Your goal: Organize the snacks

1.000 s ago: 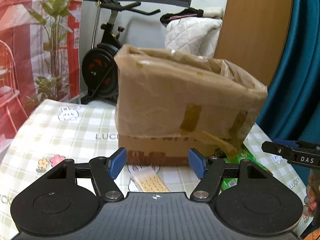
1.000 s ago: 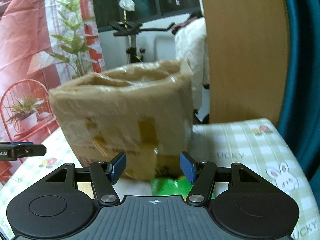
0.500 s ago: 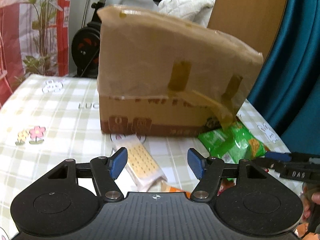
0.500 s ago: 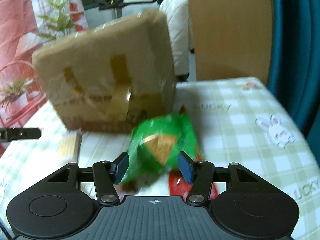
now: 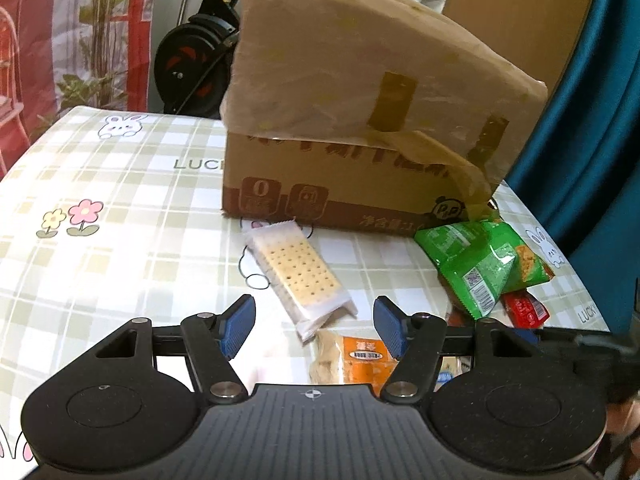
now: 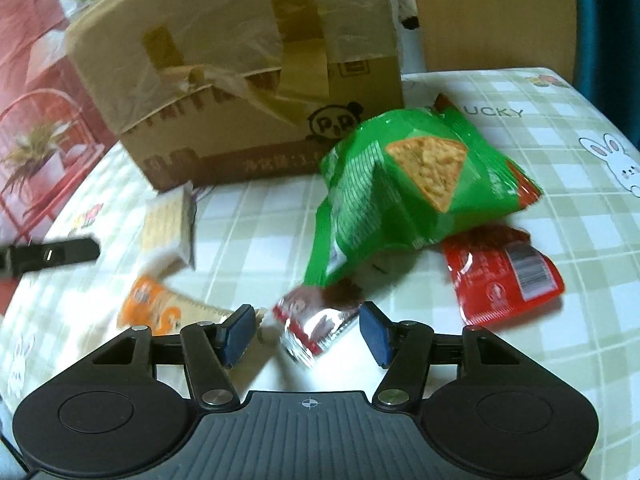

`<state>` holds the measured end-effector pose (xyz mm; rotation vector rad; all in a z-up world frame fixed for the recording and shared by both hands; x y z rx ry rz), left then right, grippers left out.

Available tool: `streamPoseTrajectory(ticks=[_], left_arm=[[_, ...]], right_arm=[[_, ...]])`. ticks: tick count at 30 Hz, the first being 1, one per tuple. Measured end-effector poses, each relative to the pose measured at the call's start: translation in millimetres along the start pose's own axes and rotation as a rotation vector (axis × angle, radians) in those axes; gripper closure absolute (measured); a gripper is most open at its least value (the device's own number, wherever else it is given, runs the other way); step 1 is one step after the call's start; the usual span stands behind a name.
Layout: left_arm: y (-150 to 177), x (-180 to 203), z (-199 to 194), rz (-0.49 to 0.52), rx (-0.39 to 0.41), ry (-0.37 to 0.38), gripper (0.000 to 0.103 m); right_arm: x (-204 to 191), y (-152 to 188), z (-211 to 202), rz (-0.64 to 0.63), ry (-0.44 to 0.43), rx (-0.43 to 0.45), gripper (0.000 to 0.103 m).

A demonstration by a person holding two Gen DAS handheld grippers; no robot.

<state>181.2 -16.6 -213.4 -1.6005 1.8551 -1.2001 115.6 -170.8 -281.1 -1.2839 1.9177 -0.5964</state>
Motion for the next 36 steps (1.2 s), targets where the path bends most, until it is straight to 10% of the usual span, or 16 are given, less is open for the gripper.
streamPoseTrajectory(ticks=[18,36], left_arm=[[8,-17,3,-0.044,-0.013,-0.015,0.036],[15,-19,18,-0.054,-0.038,-0.013,0.038]], right_arm=[[5,-25,26,0.034,0.048,0.079,0.056],[-25,-9,31,-0.293,0.119,0.085,0.051]])
Point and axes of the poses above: each gripper's, at about its wrist camera, not at the fingertips, and z roughly the way its jaws point, x to its right, y to its underside, the point moved 10 cm from there along z, roughly the way its jaws point, and after that the axes turned 10 degrees about x, right-handed, at the moved point
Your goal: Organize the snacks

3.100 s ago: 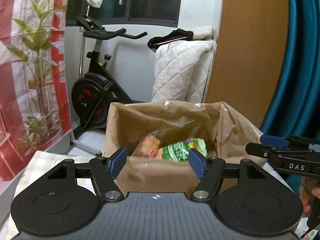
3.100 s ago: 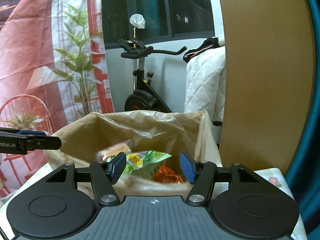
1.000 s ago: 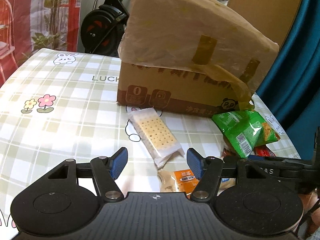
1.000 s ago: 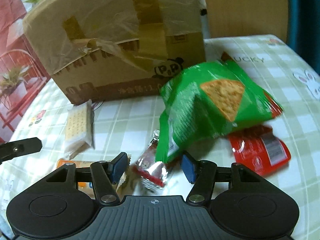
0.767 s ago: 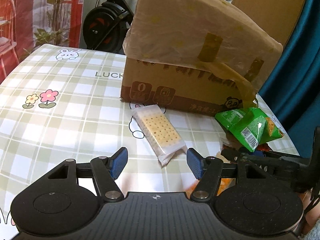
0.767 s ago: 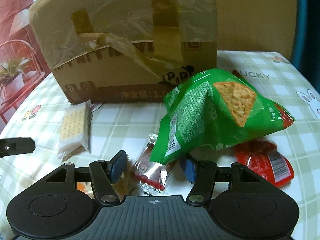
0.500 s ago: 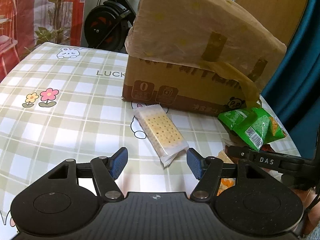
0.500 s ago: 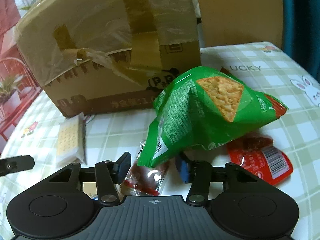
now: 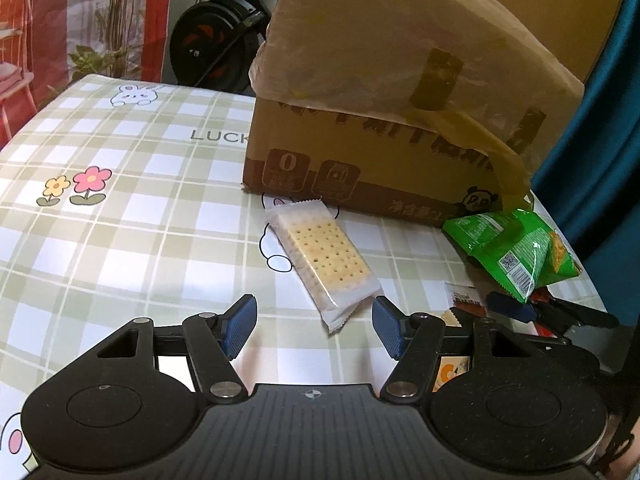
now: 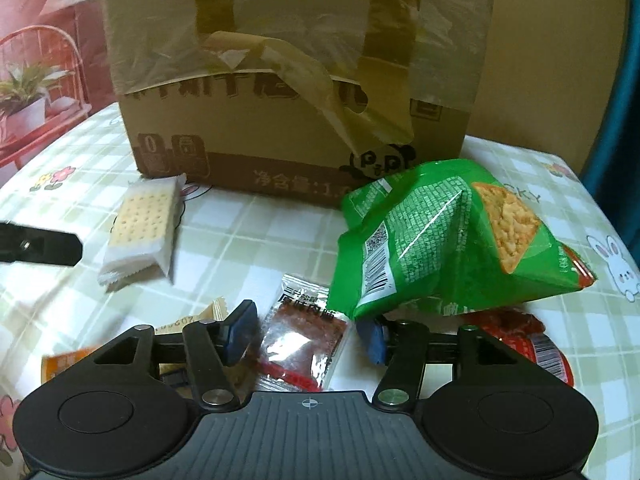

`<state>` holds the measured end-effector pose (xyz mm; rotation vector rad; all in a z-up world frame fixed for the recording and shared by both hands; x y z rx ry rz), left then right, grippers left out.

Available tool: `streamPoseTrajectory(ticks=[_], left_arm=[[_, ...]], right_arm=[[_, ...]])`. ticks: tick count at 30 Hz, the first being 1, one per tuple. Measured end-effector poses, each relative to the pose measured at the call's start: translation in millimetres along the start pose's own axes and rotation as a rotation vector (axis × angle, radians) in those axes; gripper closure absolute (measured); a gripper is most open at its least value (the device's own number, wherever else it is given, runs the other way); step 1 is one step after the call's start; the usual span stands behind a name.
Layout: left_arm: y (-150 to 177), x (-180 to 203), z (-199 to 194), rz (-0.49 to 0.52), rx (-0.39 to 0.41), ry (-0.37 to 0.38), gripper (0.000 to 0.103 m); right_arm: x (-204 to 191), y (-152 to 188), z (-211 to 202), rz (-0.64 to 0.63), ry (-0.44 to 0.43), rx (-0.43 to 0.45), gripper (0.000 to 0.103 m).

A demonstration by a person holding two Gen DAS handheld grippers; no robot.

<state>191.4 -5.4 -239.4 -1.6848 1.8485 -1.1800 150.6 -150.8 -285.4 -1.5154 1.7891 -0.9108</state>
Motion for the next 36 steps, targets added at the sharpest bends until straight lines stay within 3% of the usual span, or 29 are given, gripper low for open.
streamPoseTrajectory(ticks=[4,7,13,20,26,28,36], left_arm=[[1,2,3,0.003,-0.002,0.006,0.038],[3,2,5,-0.005,-0.01,0.01,0.038],[1,3,22,-0.011,-0.03,0.004,0.037],[-12,4,59,-0.049,-0.045,-0.059,0.037],[-20,11,77,0.03,-0.013,-0.121,0.036],[-19,13,76,0.06,-0.011,-0.133,0.045],[-10,6,40,0.068,0.001,-0.082,0.05]], right_arm=[[3,1,-7,0.013,0.0,0.002,0.052],[0,3,-10,-0.002,-0.024,0.017,0.063],[-4,8,-22,-0.002,-0.075,0.046,0.065],[-2,8,-24,0.021,-0.099,0.054,0.065],[-1,11,-25,0.023,-0.106,0.067,0.064],[-1,11,-25,0.027,-0.108,0.068,0.064],[0,10,-32,0.065,-0.124,0.062,0.065]])
Point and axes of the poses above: each gripper's, at about its wrist camera, not at the fingertips, and z roughly the way its jaws point, x to its right, y to its underside, the point moved 10 cm from there along z, roughly the way its jaws point, and after that the axes turned 10 degrees about x, right-handed, at the moved point
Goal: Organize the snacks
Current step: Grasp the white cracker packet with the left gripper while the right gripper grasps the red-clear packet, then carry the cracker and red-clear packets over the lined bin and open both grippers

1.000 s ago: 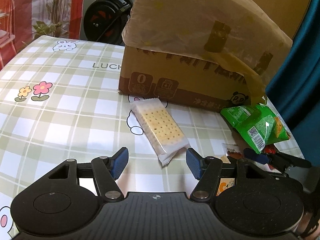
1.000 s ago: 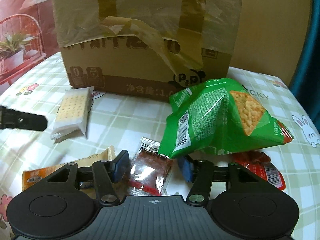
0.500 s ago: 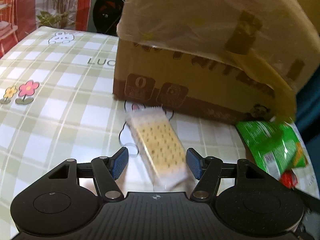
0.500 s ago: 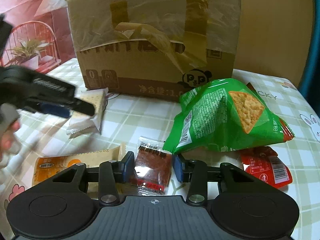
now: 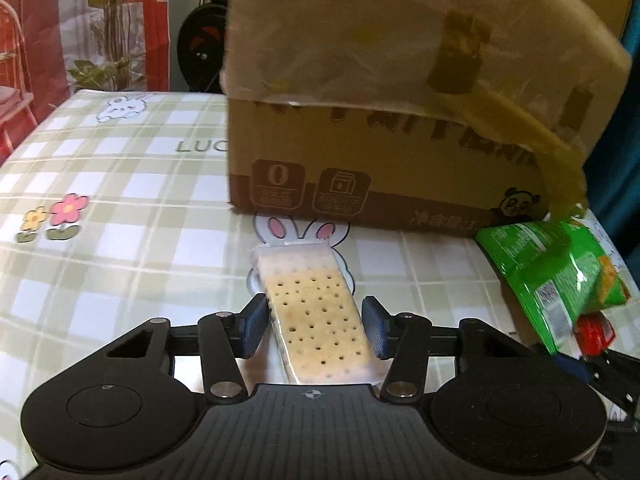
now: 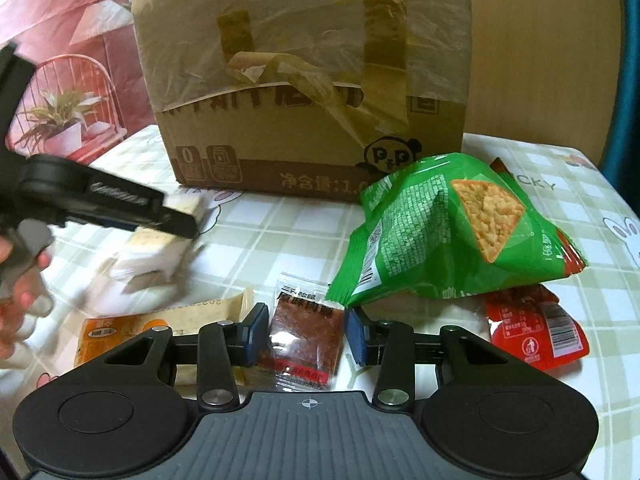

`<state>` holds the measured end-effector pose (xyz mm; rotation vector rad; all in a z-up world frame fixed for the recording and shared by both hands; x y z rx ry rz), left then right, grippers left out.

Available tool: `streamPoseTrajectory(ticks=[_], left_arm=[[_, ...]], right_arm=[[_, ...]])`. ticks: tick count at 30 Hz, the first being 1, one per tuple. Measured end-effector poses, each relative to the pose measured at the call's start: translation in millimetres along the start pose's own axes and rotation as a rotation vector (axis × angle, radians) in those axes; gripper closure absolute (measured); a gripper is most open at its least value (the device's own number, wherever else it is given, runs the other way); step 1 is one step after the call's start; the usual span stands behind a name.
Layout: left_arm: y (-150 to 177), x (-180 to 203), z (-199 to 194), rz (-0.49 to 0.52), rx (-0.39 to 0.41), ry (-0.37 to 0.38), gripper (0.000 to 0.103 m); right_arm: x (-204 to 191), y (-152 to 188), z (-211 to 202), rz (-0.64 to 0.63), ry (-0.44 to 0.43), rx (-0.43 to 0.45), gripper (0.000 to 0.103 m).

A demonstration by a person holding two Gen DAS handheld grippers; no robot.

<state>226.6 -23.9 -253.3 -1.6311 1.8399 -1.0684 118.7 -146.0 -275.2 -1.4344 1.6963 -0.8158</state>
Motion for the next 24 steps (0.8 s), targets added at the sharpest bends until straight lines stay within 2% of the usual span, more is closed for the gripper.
streamPoseTrajectory(ticks=[7,16,24], left_arm=[[-10,-5,-48,-0.009,0.083,0.018,0.05],[-20,1,-76,-0.009,0.152,0.049,0.05],[-51,2,-100,-0.002,0.244,0.05,0.05]], right_arm=[[-6,-11,-21,0.03,-0.012,0.034,0.065],[-22,-32,-55,-0.014,-0.017,0.102,0.065],[-22,-74,-79,-0.057,-0.001,0.201,0.065]])
Point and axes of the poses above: each gripper's, at about its wrist camera, not at the fingertips, and z roughly the way its jaws point, x to its right, y to its underside, the point moved 10 cm from there along z, roughly the way its jaws point, and after that the axes turned 10 degrees about x, right-handed, at the moved point
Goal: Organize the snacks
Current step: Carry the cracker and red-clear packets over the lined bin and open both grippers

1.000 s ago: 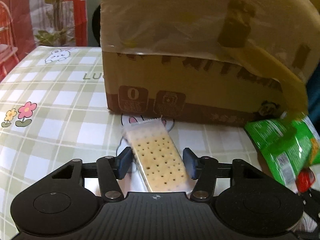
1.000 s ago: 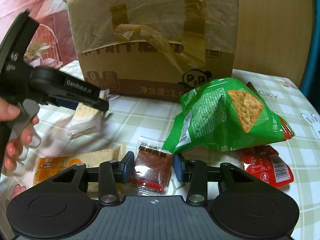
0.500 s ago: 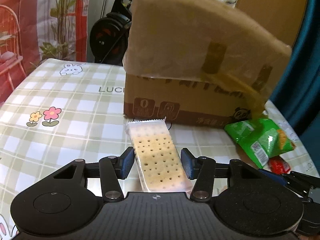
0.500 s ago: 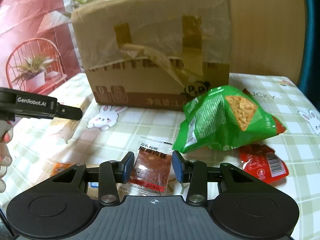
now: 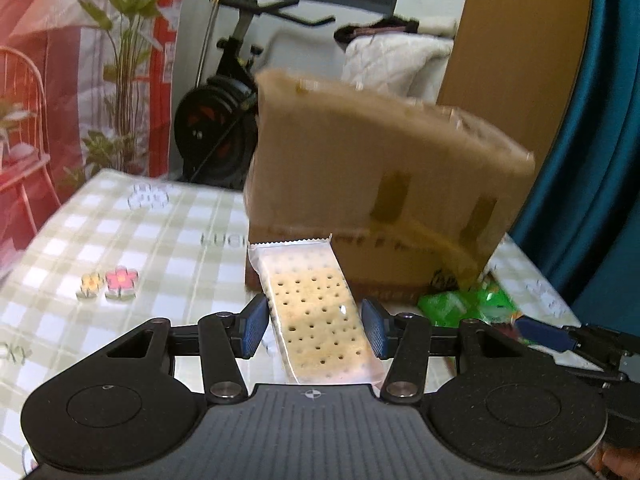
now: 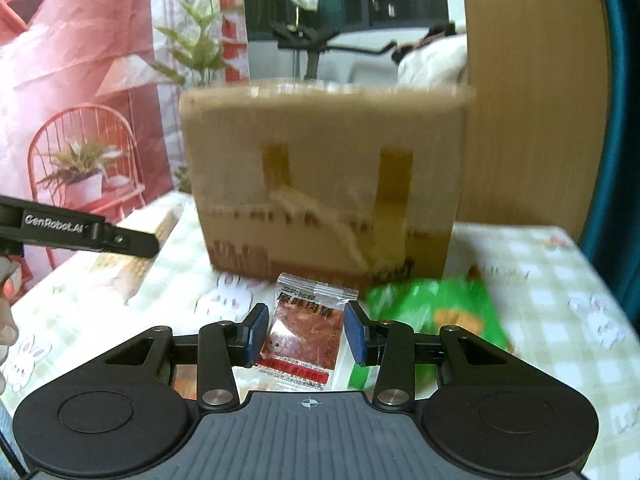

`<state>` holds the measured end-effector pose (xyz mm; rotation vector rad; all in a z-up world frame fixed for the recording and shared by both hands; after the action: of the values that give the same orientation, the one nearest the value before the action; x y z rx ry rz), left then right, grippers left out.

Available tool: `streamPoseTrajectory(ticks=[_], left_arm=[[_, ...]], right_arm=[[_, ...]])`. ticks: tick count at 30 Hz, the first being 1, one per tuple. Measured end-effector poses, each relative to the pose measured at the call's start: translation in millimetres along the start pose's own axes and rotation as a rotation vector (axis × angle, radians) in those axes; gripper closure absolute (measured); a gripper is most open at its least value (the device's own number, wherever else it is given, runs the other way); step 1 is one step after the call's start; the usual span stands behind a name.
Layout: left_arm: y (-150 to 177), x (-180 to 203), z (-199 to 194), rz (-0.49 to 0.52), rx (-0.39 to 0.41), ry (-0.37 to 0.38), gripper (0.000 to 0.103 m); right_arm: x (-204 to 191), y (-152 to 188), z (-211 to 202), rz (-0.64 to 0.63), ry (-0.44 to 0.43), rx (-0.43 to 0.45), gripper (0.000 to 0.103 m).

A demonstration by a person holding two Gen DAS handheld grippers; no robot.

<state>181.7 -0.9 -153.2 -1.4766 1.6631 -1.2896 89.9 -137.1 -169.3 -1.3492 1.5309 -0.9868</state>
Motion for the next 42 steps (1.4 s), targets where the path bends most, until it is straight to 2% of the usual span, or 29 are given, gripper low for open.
streamPoseTrajectory(ticks=[12,19,25,31,35,37,42], left_arm=[[-100,28,14,0.039,0.157,0.053,0.05],[-152,45,55,0.109,0.196,0.068,0.05],[-168,51,105,0.132,0.151,0.059,0.05],[-160,51,137,0.135,0.089,0.068,0.049],[-152,48,144,0.132,0.063,0.075,0.047],[-151,46,142,0.132,0.059,0.069,0.039],[-154,44,130,0.145,0.071,0.05,0.037]], right_arm=[[46,-127,12,-0.022,0.036,0.214,0.065],[71,-183,60,-0.033,0.05,0.267,0.065],[82,-196,107,-0.027,0.047,0.23,0.065],[85,-189,134,-0.024,0.048,0.194,0.064],[87,-183,147,-0.022,0.053,0.162,0.06],[89,-179,147,-0.016,0.071,0.154,0.058],[90,-175,138,0.005,0.075,0.154,0.054]])
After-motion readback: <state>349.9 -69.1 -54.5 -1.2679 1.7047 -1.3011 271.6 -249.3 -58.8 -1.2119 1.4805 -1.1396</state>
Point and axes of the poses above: each gripper's, at about its wrist camera, not at the fingertips, and z roughly the way its jaws point, x to its right, y to its underside, the point moved 10 cm from there along z, roughly the way its jaws point, and after that the axes turned 10 degrees about x, right-handed, at the moved point
